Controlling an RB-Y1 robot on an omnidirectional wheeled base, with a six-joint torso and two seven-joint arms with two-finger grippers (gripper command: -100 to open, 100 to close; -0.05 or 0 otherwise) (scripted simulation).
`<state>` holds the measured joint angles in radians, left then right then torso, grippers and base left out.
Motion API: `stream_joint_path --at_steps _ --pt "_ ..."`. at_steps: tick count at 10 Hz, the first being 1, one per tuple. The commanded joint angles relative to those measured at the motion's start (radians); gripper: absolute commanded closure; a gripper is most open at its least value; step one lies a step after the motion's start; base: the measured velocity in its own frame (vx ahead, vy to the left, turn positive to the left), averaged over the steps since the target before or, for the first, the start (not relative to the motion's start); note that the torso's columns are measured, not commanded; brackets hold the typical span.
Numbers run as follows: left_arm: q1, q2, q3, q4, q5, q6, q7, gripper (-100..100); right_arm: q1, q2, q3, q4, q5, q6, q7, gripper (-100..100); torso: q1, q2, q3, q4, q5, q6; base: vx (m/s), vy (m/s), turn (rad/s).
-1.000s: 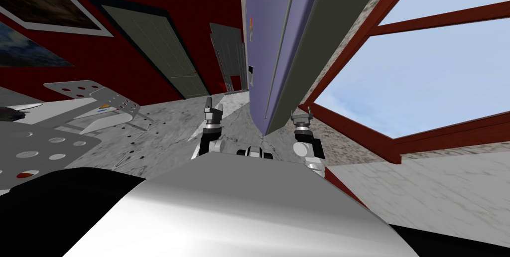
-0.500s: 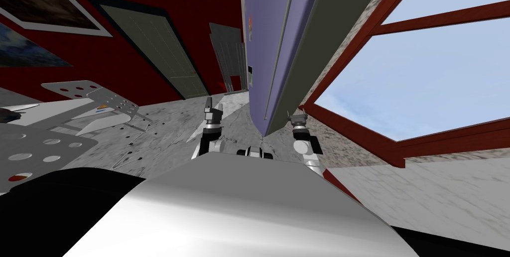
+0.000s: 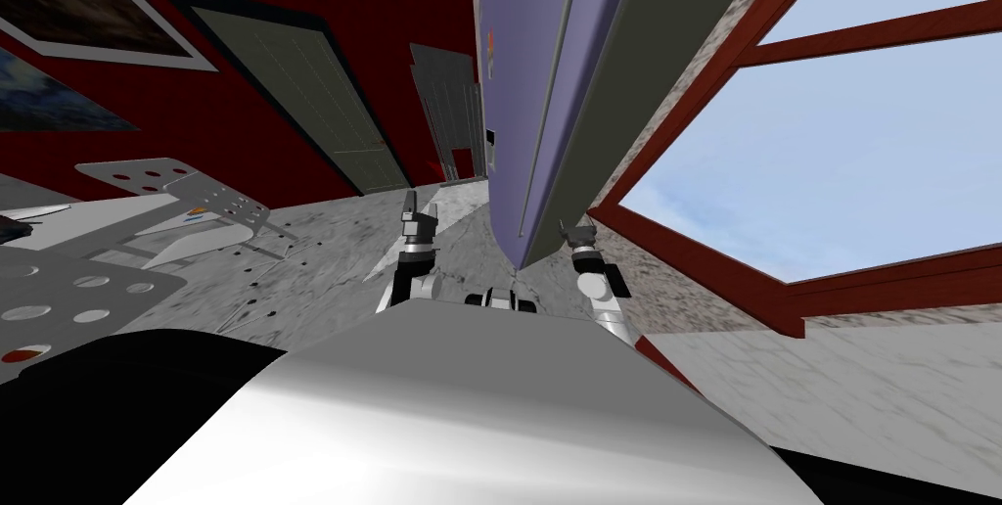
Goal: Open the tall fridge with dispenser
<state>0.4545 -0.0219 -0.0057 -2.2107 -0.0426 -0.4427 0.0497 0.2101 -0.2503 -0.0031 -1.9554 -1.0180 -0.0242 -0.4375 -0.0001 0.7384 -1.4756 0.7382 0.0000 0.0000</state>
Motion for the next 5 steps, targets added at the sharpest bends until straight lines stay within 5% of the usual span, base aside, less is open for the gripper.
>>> stream_joint_path --at_steps 1,5 --pt "0.0 0.0 0.0 0.0 0.0 0.0 0.0 0 -0.03 0.002 -0.004 0.043 -0.079 0.058 -0.038 -100 0.0 0.0 0.0 0.0 0.0 0.0 0.042 -0.016 0.005" --pt "0.0 0.0 0.0 0.0 0.0 0.0 0.0 0 -0.066 0.006 -0.004 0.1 -0.201 0.131 -0.085 -100 0.0 0.0 0.0 0.0 0.0 0.0 0.046 -0.02 0.005"
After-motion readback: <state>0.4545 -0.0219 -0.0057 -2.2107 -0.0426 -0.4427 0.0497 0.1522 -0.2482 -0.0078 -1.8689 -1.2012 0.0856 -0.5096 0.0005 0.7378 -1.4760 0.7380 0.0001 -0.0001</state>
